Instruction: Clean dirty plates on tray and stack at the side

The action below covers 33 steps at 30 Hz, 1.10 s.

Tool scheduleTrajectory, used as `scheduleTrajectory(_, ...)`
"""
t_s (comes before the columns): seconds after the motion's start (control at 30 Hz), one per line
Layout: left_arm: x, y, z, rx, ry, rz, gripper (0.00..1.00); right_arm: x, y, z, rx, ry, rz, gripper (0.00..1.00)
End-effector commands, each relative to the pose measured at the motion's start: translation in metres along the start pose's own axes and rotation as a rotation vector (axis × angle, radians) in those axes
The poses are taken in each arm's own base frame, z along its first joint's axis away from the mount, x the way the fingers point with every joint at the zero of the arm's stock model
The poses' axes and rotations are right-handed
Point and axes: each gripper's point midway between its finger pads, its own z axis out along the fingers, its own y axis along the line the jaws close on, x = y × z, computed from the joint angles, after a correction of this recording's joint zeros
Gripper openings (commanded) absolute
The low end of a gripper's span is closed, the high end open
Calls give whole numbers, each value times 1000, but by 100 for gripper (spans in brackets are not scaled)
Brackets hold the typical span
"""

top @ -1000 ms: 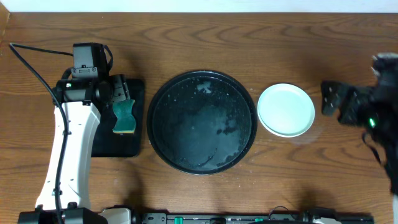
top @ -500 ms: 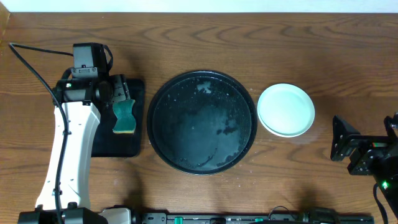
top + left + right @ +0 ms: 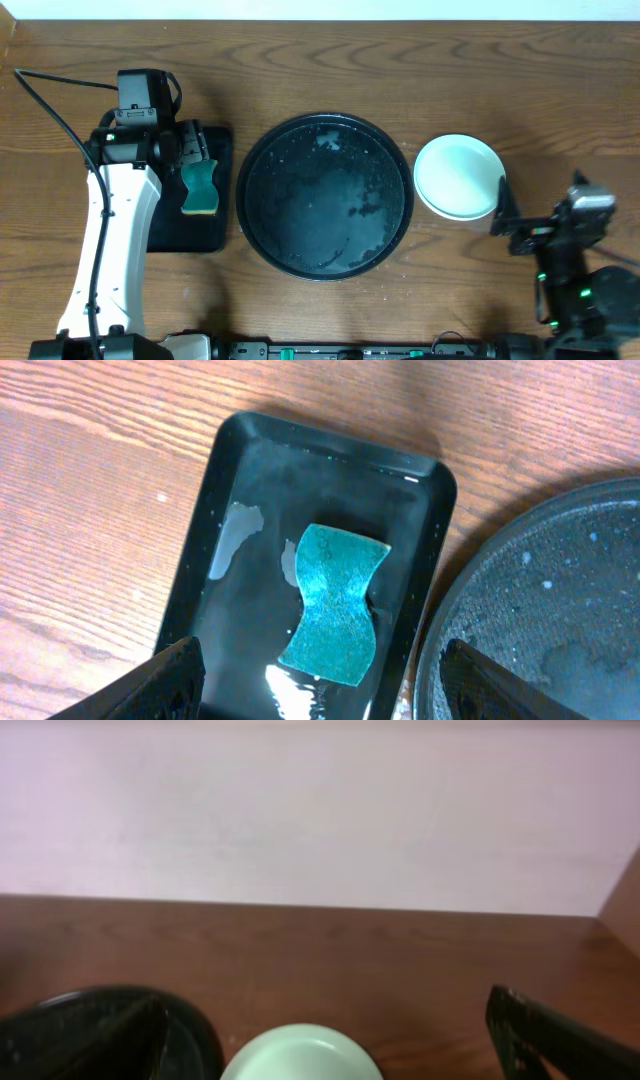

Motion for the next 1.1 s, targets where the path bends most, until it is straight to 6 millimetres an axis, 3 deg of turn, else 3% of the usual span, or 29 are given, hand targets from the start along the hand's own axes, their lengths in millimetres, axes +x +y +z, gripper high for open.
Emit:
scheduleTrajectory(0.0, -2, 3, -1, -10, -2, 6, 76, 40, 6, 4, -23, -22, -23, 99)
scheduleTrajectory(0.17, -2, 3, -1, -10, -2, 6, 76, 79, 12, 7, -43, -80, -31, 99)
scheduleTrajectory(0.33, -2, 3, -1, -10, -2, 6, 76, 98, 16, 9, -59, -129, -37, 99)
scheduleTrajectory(0.57, -2, 3, -1, -10, -2, 6, 76, 132, 17, 14, -65, -19, -25, 99)
scheduleTrajectory(1.07, -2, 3, -1, -10, -2, 6, 76, 130, 17, 14, -64, -25, -26, 99)
